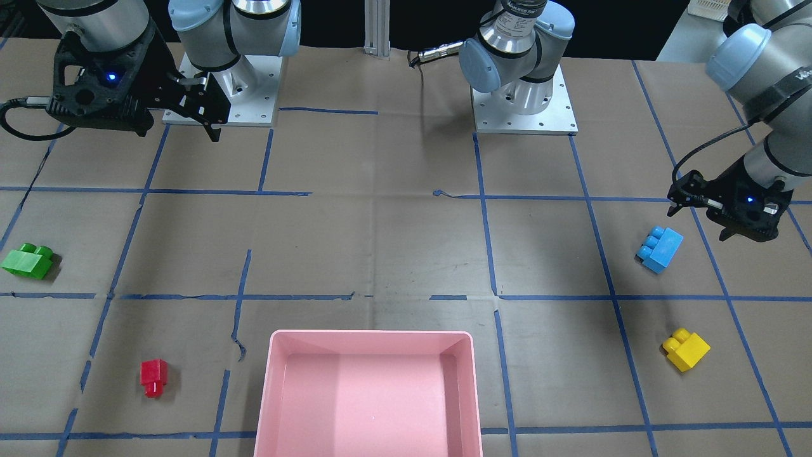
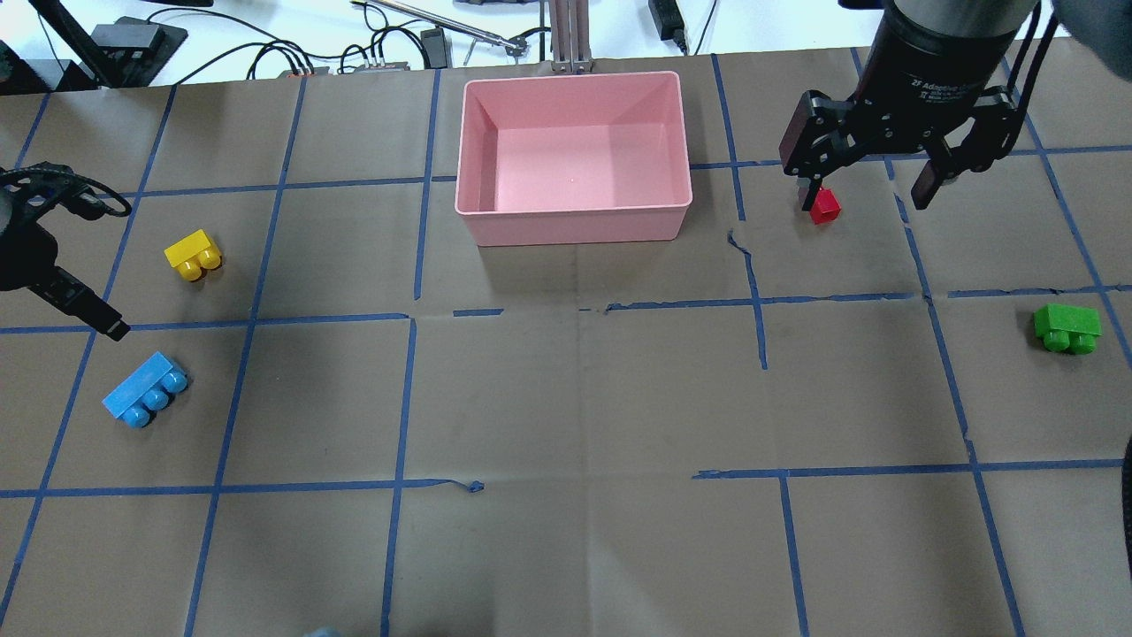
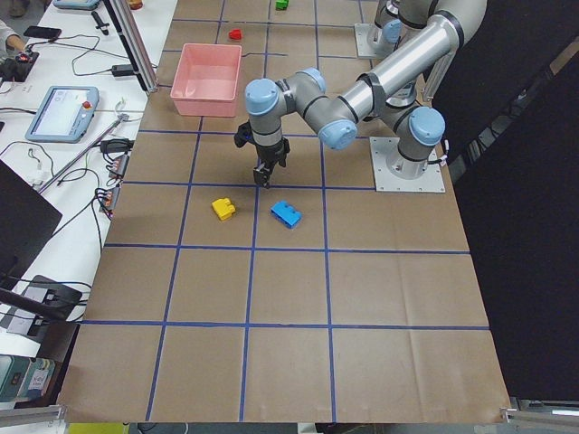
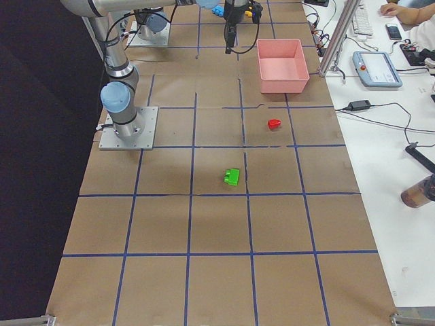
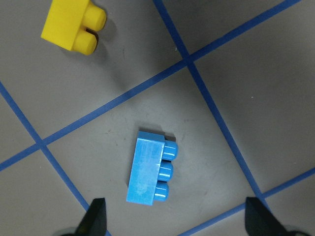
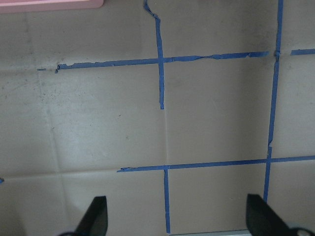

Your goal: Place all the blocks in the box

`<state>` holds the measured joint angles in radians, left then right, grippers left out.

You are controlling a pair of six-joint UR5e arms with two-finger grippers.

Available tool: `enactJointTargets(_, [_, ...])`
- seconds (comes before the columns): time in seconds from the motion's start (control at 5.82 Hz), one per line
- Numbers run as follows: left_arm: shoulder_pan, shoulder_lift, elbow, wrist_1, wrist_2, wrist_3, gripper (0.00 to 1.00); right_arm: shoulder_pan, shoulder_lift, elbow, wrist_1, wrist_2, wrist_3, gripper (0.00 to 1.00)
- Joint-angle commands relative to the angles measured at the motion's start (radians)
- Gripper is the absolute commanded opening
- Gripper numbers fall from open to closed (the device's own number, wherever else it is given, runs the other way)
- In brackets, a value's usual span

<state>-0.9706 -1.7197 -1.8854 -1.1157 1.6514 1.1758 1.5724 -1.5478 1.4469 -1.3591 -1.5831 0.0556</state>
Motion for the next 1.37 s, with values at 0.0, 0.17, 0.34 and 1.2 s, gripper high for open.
enactJointTargets(0.0, [0.079,-0.072,-0.128,0.225,-0.008,0.126,0.99,-0.008,0.003,-0.003,-0.005,0.0,-0.005,1.0])
enactJointTargets(0.17, [0.081,-0.087,-0.145,0.225,-0.009,0.146,0.99,-0.052,0.003,-0.006,-0.032,-0.006,-0.087,1.0])
enactJointTargets(0.34, [0.082,-0.093,-0.191,0.258,-0.007,0.147,0.99,-0.169,0.014,-0.007,-0.082,-0.03,-0.22,1.0])
enactJointTargets(1.2, [0.082,-0.175,-0.202,0.364,-0.012,0.15,0.52,-0.676,0.275,0.012,-0.363,-0.09,-0.441,1.0])
